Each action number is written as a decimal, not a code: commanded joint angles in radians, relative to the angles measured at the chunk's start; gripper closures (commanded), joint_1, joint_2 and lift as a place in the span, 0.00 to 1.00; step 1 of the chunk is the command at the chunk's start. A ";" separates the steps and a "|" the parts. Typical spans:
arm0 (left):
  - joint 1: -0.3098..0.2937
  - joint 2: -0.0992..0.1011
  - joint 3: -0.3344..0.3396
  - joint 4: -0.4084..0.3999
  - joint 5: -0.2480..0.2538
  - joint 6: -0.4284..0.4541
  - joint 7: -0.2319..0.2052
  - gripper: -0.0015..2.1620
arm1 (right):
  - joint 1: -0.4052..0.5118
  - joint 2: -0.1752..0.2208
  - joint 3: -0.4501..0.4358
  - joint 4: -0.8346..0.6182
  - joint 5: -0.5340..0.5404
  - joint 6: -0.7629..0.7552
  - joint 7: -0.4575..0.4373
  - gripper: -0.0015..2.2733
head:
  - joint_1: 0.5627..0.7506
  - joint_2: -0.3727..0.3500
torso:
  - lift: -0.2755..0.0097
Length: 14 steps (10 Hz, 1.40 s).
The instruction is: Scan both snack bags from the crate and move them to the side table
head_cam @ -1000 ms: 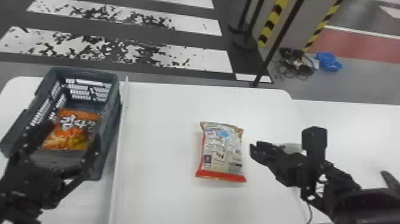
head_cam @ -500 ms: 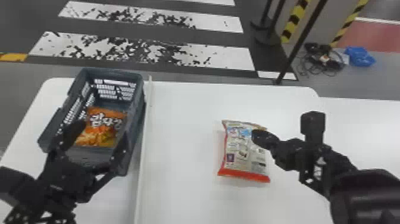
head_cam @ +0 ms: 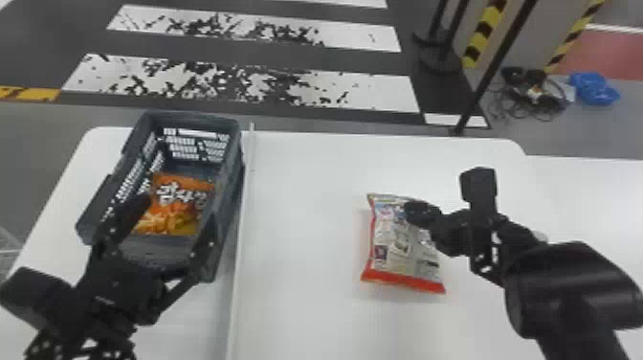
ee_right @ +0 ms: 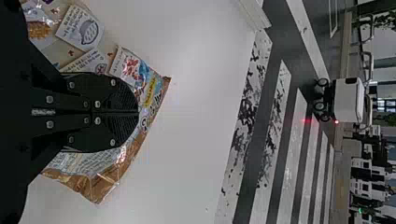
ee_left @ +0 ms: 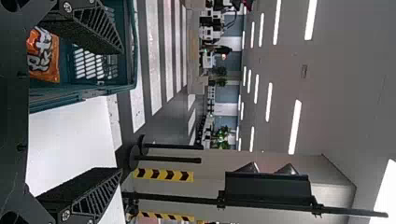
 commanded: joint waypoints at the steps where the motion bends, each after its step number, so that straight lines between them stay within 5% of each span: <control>1: 0.000 -0.001 -0.001 0.002 -0.001 0.000 -0.001 0.05 | -0.031 0.000 0.022 0.080 0.034 -0.028 -0.005 0.99 | 0.70 0.37 | 0.70; 5: 0.000 -0.001 0.001 0.002 -0.001 0.000 -0.002 0.06 | -0.020 0.000 0.056 0.143 0.060 -0.108 -0.006 0.99 | 0.70 0.37 | 0.70; 10: 0.003 0.001 0.002 0.004 0.001 -0.012 -0.002 0.06 | 0.161 -0.003 -0.024 -0.242 0.005 0.002 0.011 0.99 | 0.70 0.37 | 0.70; 14: 0.003 0.002 0.001 0.007 0.002 -0.012 -0.002 0.06 | 0.262 -0.005 0.017 -0.290 -0.015 -0.022 0.032 0.99 | 0.70 0.44 | 0.70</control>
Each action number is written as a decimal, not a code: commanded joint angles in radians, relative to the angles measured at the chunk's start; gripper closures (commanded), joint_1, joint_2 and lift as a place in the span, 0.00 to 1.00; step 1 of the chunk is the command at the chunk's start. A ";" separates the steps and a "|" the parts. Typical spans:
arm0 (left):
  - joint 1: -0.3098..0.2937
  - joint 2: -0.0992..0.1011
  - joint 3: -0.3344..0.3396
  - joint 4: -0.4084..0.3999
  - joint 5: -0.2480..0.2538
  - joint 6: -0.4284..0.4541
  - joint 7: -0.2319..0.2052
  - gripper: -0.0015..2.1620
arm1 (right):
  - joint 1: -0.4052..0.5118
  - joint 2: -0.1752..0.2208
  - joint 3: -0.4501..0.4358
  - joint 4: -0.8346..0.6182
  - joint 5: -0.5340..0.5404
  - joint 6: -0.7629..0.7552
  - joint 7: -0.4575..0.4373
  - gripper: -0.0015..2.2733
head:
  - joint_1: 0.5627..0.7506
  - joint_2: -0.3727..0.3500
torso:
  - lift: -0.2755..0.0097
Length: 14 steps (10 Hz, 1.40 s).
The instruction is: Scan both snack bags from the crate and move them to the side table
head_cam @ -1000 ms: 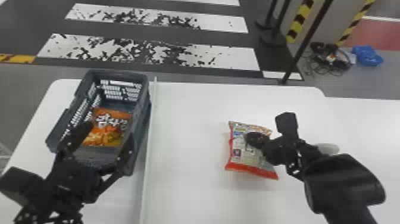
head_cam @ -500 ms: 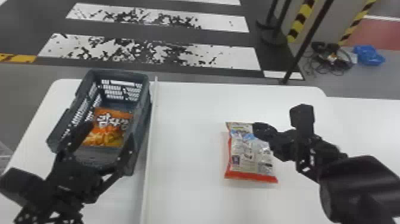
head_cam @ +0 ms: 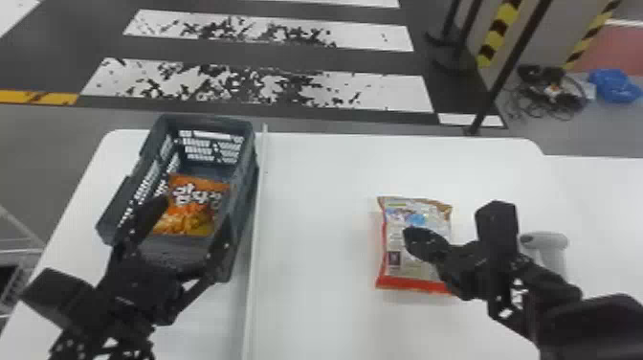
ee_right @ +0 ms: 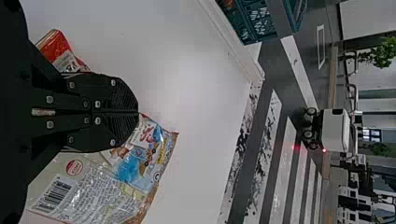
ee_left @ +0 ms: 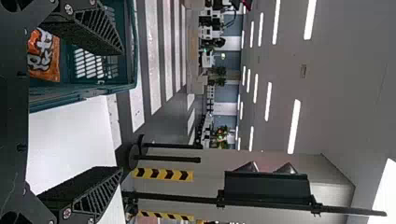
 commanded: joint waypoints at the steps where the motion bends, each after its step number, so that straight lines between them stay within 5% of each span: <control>1: 0.001 0.001 0.000 -0.001 0.000 0.000 0.000 0.06 | -0.012 0.001 0.025 0.029 0.011 -0.011 0.003 0.99 | 0.70 0.45 | 0.70; 5: 0.003 0.001 0.000 -0.001 0.000 0.000 0.000 0.06 | -0.071 -0.003 0.029 0.164 0.045 -0.033 0.000 0.99 | 0.70 0.45 | 0.70; 14: 0.001 0.004 0.000 -0.001 0.003 -0.003 0.000 0.06 | -0.083 -0.014 -0.064 0.227 0.044 -0.064 -0.009 0.99 | 0.70 0.33 | 0.70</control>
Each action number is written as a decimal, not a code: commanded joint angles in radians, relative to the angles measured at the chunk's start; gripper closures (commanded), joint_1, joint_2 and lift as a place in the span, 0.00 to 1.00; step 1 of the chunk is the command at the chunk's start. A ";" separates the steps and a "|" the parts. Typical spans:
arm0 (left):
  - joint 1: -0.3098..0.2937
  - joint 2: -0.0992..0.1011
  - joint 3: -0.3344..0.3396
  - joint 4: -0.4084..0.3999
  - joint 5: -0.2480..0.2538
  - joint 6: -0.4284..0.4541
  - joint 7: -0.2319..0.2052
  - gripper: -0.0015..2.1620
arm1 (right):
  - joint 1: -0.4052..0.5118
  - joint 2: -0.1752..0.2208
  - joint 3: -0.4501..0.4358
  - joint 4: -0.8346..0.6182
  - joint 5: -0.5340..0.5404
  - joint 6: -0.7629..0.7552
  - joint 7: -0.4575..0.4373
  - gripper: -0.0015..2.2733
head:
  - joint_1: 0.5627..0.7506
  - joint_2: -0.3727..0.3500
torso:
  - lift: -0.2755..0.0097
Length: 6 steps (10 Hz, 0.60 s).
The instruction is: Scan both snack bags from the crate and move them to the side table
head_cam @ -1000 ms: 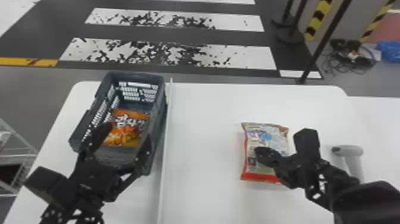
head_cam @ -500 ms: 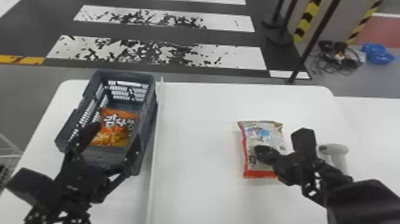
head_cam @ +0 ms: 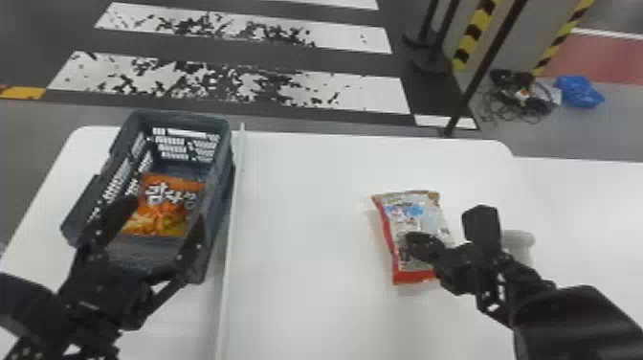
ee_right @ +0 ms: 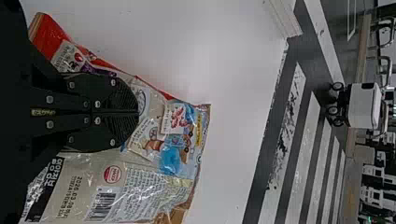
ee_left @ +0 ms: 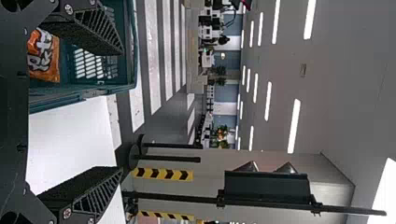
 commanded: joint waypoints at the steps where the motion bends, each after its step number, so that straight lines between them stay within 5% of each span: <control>1: 0.000 0.000 0.000 0.000 0.000 0.001 0.000 0.06 | 0.002 0.001 -0.003 0.005 -0.007 -0.002 0.000 0.99 | 0.70 0.32 | 0.70; 6: 0.003 0.002 0.002 -0.002 0.000 -0.002 0.000 0.06 | 0.003 0.010 0.003 -0.005 -0.010 0.004 -0.003 0.99 | 0.70 0.33 | 0.70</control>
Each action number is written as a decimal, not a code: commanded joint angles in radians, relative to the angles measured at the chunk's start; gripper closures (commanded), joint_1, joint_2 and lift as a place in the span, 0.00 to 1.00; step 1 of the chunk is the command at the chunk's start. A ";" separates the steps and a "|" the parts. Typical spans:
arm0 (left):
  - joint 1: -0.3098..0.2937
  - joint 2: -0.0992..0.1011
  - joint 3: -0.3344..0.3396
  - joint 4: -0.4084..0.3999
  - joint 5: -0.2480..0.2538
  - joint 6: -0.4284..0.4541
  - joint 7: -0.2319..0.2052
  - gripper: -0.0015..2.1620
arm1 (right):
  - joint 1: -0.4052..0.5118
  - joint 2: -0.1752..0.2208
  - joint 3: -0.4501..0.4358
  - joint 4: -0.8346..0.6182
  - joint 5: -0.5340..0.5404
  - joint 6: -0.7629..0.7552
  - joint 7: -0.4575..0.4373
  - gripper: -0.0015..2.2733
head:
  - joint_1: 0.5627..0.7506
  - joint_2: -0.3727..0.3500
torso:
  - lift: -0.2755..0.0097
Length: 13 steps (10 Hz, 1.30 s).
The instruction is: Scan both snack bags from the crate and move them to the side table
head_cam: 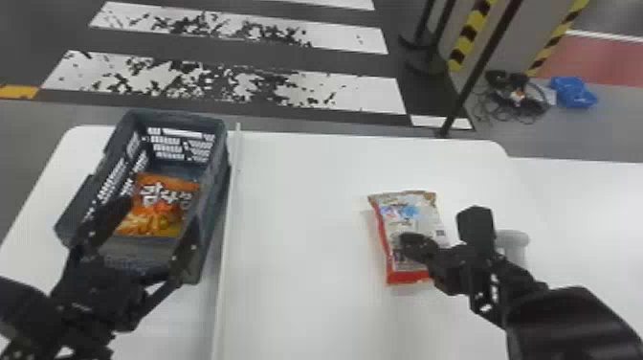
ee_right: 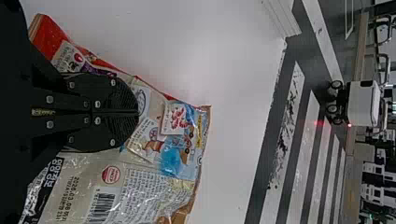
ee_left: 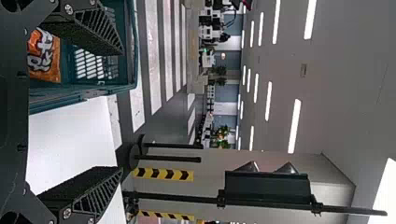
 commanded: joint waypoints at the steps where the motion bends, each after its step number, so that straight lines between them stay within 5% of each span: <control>1: 0.001 -0.001 0.000 -0.001 -0.001 0.001 0.000 0.06 | 0.001 0.004 0.001 -0.004 -0.004 0.001 0.000 0.99 | 0.70 0.33 | 0.70; 4: 0.006 -0.001 0.003 -0.006 -0.001 0.001 0.000 0.06 | 0.019 0.030 -0.115 -0.079 -0.076 0.010 -0.029 0.99 | 0.70 0.33 | 0.70; 7: 0.007 -0.003 0.003 -0.009 -0.002 -0.024 0.000 0.06 | 0.039 0.031 -0.260 -0.072 -0.129 0.028 -0.060 0.98 | 0.70 0.21 | 0.70; 8: 0.006 -0.005 0.003 -0.009 -0.005 -0.024 0.006 0.06 | 0.076 0.031 -0.303 -0.104 -0.194 0.019 -0.058 0.87 | 0.70 0.15 | 0.70; 11: 0.029 -0.012 0.071 -0.018 -0.004 -0.024 0.029 0.06 | 0.131 0.058 -0.341 -0.193 -0.208 0.031 -0.060 0.12 | 0.70 0.12 | 0.70; 13: 0.045 -0.015 0.086 -0.021 0.004 -0.030 0.028 0.06 | 0.125 0.058 -0.361 -0.187 -0.171 0.071 -0.084 0.08 | 0.70 0.15 | 0.70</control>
